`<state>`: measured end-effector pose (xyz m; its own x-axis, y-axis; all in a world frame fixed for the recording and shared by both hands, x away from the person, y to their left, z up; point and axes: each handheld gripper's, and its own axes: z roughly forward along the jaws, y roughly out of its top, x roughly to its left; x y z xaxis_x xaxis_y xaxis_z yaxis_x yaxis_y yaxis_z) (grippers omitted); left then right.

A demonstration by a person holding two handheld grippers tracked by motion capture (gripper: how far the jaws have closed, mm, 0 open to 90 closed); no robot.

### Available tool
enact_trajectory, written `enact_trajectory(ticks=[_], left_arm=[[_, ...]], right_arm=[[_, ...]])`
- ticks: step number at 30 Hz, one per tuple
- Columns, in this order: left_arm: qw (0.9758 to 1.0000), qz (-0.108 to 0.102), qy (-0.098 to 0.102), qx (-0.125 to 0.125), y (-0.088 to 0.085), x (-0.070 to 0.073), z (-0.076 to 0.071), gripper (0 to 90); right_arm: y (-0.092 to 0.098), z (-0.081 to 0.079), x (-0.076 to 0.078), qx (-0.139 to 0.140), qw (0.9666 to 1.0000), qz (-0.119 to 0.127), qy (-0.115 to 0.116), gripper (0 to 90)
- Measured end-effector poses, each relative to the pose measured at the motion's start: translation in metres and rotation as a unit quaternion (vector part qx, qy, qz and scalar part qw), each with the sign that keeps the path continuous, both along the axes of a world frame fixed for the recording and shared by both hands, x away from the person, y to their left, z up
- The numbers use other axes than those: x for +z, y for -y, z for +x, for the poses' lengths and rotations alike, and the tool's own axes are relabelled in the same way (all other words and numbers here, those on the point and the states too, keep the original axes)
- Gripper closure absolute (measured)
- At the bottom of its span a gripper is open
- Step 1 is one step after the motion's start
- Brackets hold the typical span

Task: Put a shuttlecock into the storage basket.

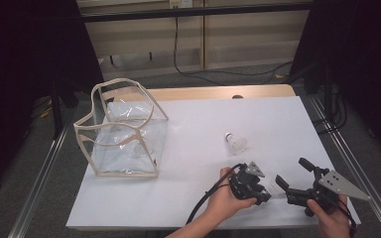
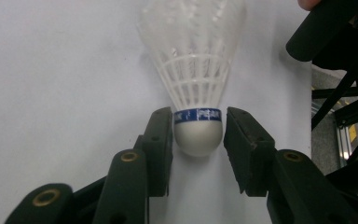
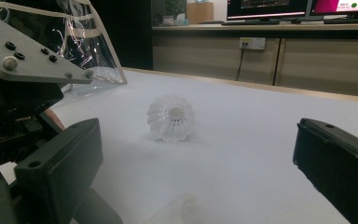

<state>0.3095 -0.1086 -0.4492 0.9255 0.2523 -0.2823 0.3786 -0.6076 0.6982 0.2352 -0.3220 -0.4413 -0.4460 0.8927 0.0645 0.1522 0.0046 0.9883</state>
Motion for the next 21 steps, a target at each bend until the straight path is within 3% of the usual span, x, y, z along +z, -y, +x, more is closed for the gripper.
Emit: enact_trajectory(ticks=[4,6,8,14,15,21], left_arm=[[0.9998,0.001,0.019,-0.006,0.006,-0.003,-0.001,56.7],[0.9996,0.002,0.028,-0.009,0.008,-0.003,-0.001,58.7],[0.9996,0.007,0.022,-0.015,0.008,-0.002,-0.001,64.6],[0.9999,0.006,0.000,-0.009,0.001,0.002,0.001,65.5],[0.9999,-0.002,-0.008,-0.009,-0.001,0.003,0.002,65.5],[0.9999,0.008,-0.007,-0.007,-0.016,0.007,0.006,65.5]], right_arm=[[0.001,0.000,0.000,0.000,1.0000,0.002,0.000,1.0],[0.001,0.000,0.000,-0.001,1.0000,0.002,0.000,1.0],[0.001,0.000,0.000,-0.001,1.0000,0.003,0.000,1.0],[0.001,0.000,0.000,0.001,1.0000,0.001,0.001,1.0],[0.001,0.000,0.000,0.001,1.0000,0.001,0.001,1.0],[0.001,0.000,0.000,0.000,1.0000,0.000,0.001,1.0]])
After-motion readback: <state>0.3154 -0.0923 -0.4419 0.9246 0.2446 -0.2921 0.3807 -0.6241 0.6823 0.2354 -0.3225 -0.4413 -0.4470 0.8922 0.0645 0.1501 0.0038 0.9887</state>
